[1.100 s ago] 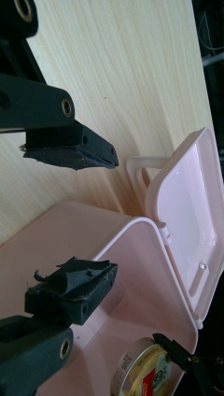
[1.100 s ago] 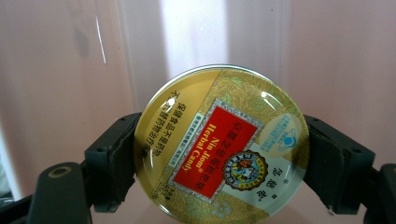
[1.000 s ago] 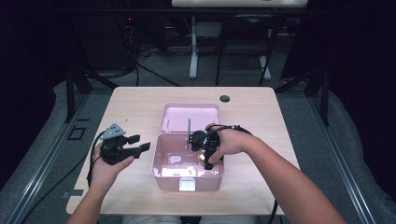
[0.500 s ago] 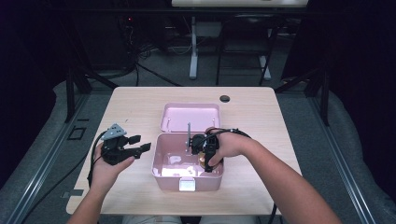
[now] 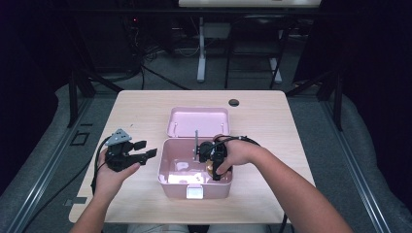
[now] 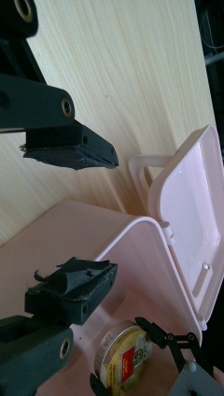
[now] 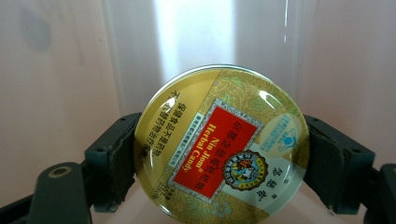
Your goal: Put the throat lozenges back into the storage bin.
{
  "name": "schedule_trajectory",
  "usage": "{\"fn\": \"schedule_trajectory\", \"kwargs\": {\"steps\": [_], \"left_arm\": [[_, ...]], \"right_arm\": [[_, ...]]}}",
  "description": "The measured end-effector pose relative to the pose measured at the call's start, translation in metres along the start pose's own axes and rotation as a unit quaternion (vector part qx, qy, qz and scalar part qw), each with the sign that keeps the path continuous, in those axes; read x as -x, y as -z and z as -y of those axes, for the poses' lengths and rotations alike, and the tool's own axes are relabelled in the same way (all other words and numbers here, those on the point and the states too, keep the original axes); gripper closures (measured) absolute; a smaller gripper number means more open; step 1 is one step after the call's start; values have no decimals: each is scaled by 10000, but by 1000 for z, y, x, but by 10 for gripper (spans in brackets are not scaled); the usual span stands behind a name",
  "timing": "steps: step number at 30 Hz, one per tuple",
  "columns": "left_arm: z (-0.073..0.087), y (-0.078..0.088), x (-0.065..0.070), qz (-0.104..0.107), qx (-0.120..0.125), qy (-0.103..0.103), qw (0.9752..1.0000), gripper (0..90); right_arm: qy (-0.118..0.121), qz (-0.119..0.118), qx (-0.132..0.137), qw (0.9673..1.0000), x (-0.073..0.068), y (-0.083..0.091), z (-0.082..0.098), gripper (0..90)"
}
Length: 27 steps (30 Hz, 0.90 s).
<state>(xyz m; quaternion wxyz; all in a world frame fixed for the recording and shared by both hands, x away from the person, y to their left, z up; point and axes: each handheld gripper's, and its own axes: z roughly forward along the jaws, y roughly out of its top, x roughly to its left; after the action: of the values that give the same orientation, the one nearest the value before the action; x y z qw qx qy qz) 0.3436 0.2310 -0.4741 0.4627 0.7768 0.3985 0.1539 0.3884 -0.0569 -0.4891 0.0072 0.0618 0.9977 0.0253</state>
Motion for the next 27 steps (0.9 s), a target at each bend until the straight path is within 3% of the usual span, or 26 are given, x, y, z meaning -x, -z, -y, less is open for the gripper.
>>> {"fn": "schedule_trajectory", "kwargs": {"steps": [27], "left_arm": [[0,-1,0,-12,9,-7,10000,420]], "right_arm": [[168,-15,-60,9998,-2,-13,-1,197]]}}
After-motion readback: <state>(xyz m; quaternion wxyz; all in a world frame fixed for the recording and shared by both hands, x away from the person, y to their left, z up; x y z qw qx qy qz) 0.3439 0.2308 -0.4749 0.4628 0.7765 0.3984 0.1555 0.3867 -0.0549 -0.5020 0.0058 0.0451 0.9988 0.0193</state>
